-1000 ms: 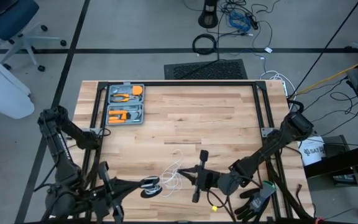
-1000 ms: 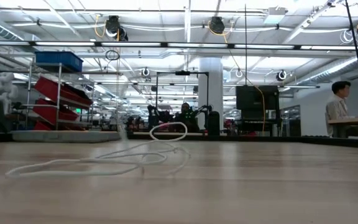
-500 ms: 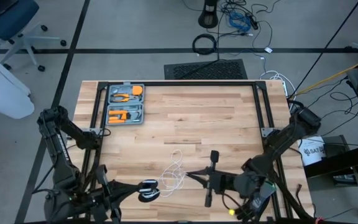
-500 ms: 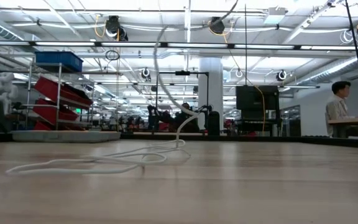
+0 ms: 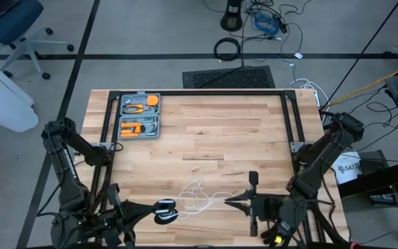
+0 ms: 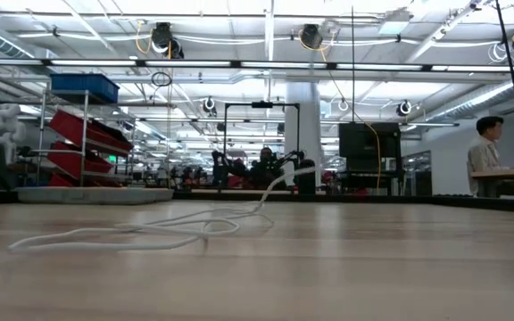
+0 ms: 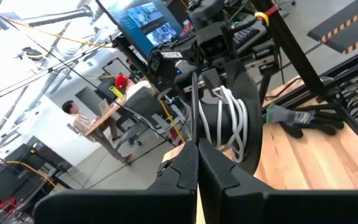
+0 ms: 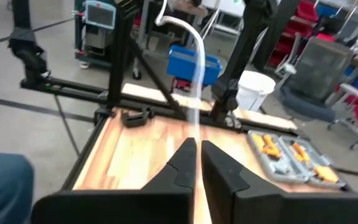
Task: Coil cords
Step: Uncoil the white wire from the spool
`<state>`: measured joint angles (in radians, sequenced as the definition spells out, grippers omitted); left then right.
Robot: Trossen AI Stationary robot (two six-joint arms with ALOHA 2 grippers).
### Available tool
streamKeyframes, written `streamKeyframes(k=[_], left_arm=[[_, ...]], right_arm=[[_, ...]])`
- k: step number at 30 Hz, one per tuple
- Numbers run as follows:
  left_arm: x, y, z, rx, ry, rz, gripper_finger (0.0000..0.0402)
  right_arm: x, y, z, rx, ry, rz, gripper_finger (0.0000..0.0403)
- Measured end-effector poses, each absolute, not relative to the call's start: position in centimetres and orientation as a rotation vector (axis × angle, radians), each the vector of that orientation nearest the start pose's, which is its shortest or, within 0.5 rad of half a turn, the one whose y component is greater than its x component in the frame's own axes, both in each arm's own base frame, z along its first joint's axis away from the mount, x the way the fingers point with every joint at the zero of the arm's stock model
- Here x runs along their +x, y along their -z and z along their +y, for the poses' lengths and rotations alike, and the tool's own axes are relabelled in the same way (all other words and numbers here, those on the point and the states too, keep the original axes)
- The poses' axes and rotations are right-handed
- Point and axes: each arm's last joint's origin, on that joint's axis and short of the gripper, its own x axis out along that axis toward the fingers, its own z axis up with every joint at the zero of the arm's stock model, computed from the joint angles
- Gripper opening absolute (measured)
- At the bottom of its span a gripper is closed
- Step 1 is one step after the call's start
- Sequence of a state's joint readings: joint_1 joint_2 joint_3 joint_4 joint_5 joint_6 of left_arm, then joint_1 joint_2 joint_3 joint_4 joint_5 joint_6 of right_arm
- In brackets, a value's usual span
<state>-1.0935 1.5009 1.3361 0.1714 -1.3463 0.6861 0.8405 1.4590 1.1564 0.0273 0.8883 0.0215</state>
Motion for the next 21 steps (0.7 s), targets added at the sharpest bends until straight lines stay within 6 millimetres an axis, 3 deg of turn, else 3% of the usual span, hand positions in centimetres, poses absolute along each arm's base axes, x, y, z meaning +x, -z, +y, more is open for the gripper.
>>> streamKeyframes(k=[8, 11, 17, 21], left_arm=[[18.0, -38.6, -27.2, 0.674, -0.334, 0.117, 0.0002], [18.7, -38.6, -26.7, 0.673, -0.36, 0.127, 0.0002], [20.7, -38.0, -25.3, 0.705, -0.397, 0.163, 0.0002], [21.8, -37.3, -24.4, 0.745, -0.377, 0.195, 0.0002]], right_arm=[[22.0, -32.2, 23.8, -0.12, 0.01, 0.209, 0.0093], [22.5, -32.0, 24.4, -0.088, 0.007, 0.176, 0.0118], [26.5, -29.9, 26.1, -0.181, -0.006, 0.04, 0.0154], [29.4, -28.0, 26.2, -0.279, 0.058, -0.063, 0.0184]])
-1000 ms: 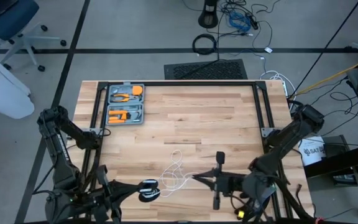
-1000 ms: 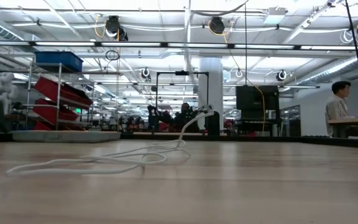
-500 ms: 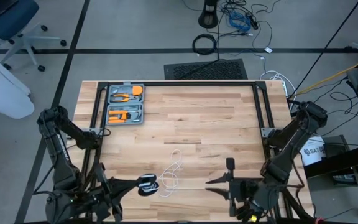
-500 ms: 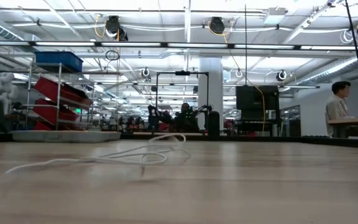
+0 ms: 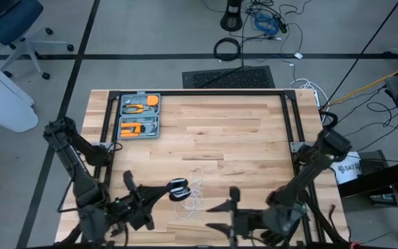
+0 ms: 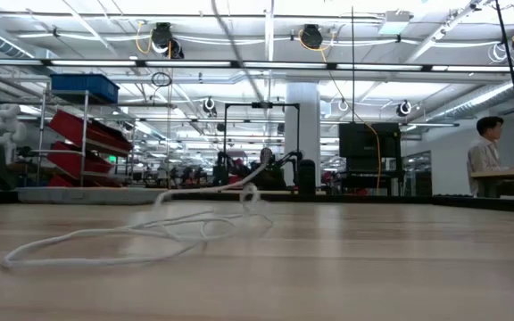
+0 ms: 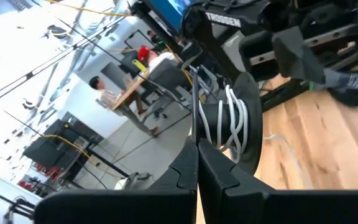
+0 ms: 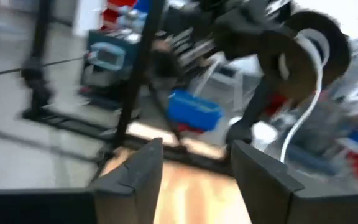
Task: Coil cords
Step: Uncoil the white wire from the spool
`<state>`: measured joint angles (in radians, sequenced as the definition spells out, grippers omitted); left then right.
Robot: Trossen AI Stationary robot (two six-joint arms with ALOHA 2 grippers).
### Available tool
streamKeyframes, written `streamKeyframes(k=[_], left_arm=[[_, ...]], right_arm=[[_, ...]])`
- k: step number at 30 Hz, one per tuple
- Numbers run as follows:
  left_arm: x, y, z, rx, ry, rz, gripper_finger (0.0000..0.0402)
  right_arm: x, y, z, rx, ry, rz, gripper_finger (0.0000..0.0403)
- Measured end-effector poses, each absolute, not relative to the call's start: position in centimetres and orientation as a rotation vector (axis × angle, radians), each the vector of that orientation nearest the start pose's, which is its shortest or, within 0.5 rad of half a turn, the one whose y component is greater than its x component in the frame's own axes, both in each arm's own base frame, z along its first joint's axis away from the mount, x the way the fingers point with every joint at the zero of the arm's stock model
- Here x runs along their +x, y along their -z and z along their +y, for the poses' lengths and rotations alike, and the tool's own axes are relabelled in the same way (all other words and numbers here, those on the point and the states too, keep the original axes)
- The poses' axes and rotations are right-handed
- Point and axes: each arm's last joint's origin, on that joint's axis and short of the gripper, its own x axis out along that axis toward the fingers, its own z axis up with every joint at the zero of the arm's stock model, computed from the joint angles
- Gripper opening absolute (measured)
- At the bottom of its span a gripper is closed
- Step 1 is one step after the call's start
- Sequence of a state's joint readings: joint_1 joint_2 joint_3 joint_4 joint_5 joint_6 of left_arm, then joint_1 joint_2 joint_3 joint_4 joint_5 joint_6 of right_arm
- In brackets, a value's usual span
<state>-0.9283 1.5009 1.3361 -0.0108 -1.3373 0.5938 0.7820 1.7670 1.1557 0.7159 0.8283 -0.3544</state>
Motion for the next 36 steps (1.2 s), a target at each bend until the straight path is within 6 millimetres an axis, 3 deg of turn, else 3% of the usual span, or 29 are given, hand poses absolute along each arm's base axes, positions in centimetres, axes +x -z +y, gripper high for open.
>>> streamKeyframes(k=[4, 11, 19, 28, 36], left_arm=[[22.5, -36.4, -23.6, 0.785, -0.365, 0.241, 0.0002], [23.3, -36.1, -23.0, 0.786, -0.32, 0.259, 0.0002], [23.3, -36.0, -23.0, 0.789, -0.317, 0.26, 0.0002], [23.3, -36.0, -23.0, 0.792, -0.312, 0.261, 0.0002], [23.3, -36.0, -23.2, 0.789, -0.265, 0.256, 0.0002]], right_arm=[[31.4, -27.2, 24.8, -0.299, 0.216, -0.116, 0.0209], [33.9, -26.9, 21.9, -0.25, 0.239, -0.122, 0.0211], [34.3, -26.6, 21.3, -0.254, 0.253, -0.101, 0.0191], [33.4, -26.0, 22.5, -0.259, 0.327, -0.031, 0.0185], [34.4, -25.9, 21.2, -0.231, 0.301, -0.033, 0.0185]])
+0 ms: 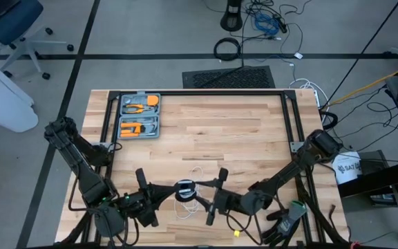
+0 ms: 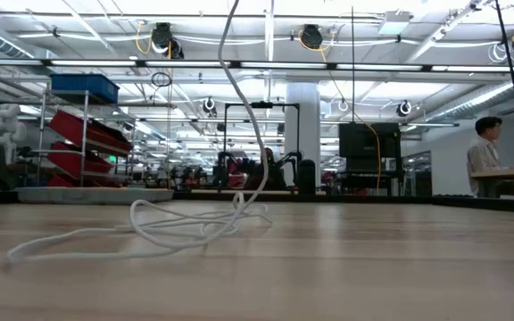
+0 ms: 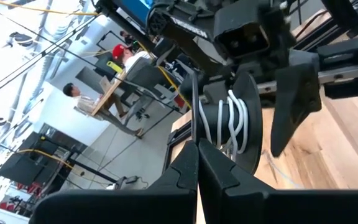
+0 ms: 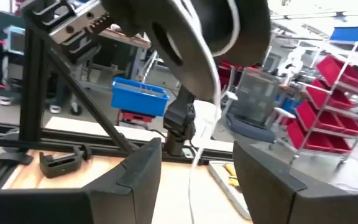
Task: Coil cords
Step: Uncoil the white wire from the spool
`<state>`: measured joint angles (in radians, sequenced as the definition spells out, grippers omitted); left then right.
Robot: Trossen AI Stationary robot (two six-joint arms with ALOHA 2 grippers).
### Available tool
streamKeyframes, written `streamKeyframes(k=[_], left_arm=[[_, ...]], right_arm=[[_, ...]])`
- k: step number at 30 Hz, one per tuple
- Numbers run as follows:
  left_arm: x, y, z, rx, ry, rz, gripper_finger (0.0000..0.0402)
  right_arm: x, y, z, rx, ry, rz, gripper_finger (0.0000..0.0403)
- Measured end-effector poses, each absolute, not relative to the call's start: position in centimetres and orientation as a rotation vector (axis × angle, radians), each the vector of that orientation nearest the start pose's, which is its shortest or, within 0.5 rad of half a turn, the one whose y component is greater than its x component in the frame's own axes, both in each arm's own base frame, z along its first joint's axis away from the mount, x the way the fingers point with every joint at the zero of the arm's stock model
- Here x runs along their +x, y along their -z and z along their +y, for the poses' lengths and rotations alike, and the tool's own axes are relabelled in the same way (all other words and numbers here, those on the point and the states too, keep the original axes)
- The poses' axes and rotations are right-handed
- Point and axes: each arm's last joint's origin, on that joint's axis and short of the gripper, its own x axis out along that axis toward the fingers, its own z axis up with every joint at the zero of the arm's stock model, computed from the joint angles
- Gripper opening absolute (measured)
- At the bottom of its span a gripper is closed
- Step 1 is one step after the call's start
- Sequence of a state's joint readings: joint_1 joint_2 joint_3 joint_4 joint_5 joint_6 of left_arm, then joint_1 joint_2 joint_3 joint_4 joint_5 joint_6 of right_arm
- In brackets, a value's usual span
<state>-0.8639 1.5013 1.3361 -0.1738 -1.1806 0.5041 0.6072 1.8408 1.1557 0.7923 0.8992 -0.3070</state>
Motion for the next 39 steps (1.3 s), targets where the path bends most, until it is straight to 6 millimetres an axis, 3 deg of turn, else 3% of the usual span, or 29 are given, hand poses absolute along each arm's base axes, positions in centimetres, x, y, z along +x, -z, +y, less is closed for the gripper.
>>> streamKeyframes(k=[6, 15, 28, 39], left_arm=[[23.3, -36.0, -23.2, 0.789, -0.263, 0.256, 0.0002], [23.3, -35.9, -23.2, 0.79, -0.261, 0.256, 0.0002], [23.2, -35.6, -23.1, 0.822, -0.256, 0.277, 0.0002], [24.3, -35.5, -21.9, 0.752, -0.361, 0.29, 0.0001]], right_arm=[[35.0, -25.6, 20.4, -0.191, 0.287, -0.022, 0.0147], [34.1, -25.7, 21.6, -0.236, 0.292, -0.012, 0.0007], [30.5, -29.3, 23.7, -0.19, 0.31, -0.092, 0.0002], [31.4, -30.0, 23.4, -0.08, 0.044, -0.214, 0.0001]])
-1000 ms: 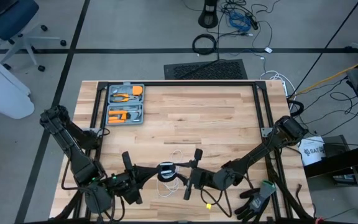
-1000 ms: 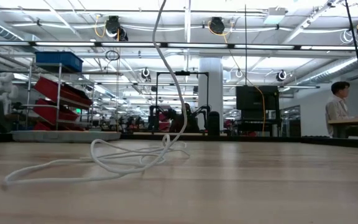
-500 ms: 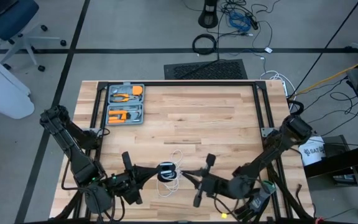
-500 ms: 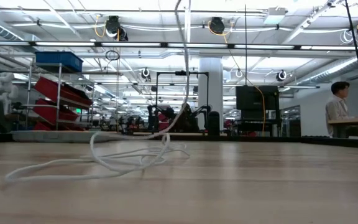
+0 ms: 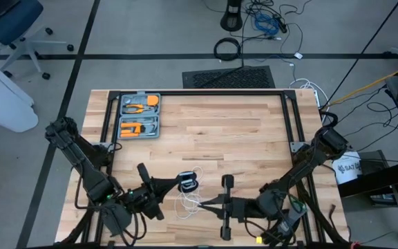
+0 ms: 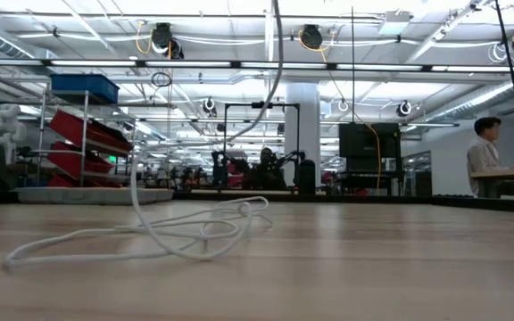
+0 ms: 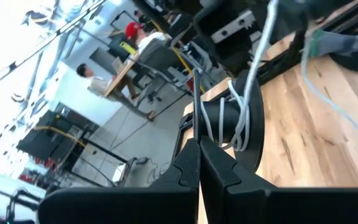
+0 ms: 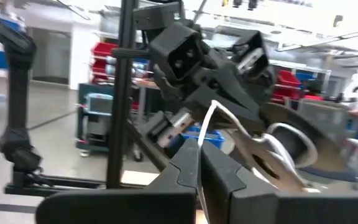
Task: Coil cords
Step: Uncoil the white wire from the spool
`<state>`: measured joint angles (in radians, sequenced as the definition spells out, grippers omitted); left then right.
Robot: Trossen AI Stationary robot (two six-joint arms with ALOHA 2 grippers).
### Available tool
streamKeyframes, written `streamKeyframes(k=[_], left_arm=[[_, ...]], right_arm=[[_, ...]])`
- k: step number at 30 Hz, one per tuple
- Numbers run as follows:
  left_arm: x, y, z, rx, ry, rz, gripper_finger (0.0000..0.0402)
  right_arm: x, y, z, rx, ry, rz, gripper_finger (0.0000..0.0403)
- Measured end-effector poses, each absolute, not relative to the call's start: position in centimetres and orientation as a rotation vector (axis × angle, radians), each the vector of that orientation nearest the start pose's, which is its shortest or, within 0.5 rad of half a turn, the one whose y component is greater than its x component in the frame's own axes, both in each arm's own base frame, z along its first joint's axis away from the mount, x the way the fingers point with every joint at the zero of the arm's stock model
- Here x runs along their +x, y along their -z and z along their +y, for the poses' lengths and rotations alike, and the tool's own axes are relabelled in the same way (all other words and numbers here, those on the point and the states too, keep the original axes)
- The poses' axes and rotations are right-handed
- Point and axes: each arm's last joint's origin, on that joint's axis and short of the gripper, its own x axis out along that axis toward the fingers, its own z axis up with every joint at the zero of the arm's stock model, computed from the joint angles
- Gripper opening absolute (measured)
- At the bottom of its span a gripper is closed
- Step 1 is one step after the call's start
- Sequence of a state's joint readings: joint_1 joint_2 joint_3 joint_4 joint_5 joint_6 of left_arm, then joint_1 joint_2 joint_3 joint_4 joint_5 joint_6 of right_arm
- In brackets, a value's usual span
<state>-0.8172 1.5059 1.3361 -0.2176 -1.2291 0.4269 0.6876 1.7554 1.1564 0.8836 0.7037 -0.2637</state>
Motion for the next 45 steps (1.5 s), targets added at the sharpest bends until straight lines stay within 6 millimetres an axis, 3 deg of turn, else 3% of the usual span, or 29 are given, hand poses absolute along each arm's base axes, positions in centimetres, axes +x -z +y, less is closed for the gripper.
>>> streamKeyframes(k=[13, 20, 35, 45], left_arm=[[25.4, -36.2, -21.4, 0.646, -0.42, 0.24, 0.0002], [24.7, -37.1, -22.5, 0.622, -0.387, 0.183, 0.0001], [21.7, -37.8, -25.4, 0.685, -0.269, 0.124, 0.0001], [20.3, -37.8, -26.4, 0.736, -0.252, 0.124, 0.0002]], right_arm=[[33.9, -27.6, 21.8, -0.06, 0.051, -0.167, 0.0], [34.3, -26.6, 21.4, -0.086, 0.098, -0.076, 0.0], [33.4, -25.9, 21.5, -0.161, 0.297, 0.044, 0.0], [31.4, -27.3, 22.5, -0.177, 0.314, 0.06, 0.0]])
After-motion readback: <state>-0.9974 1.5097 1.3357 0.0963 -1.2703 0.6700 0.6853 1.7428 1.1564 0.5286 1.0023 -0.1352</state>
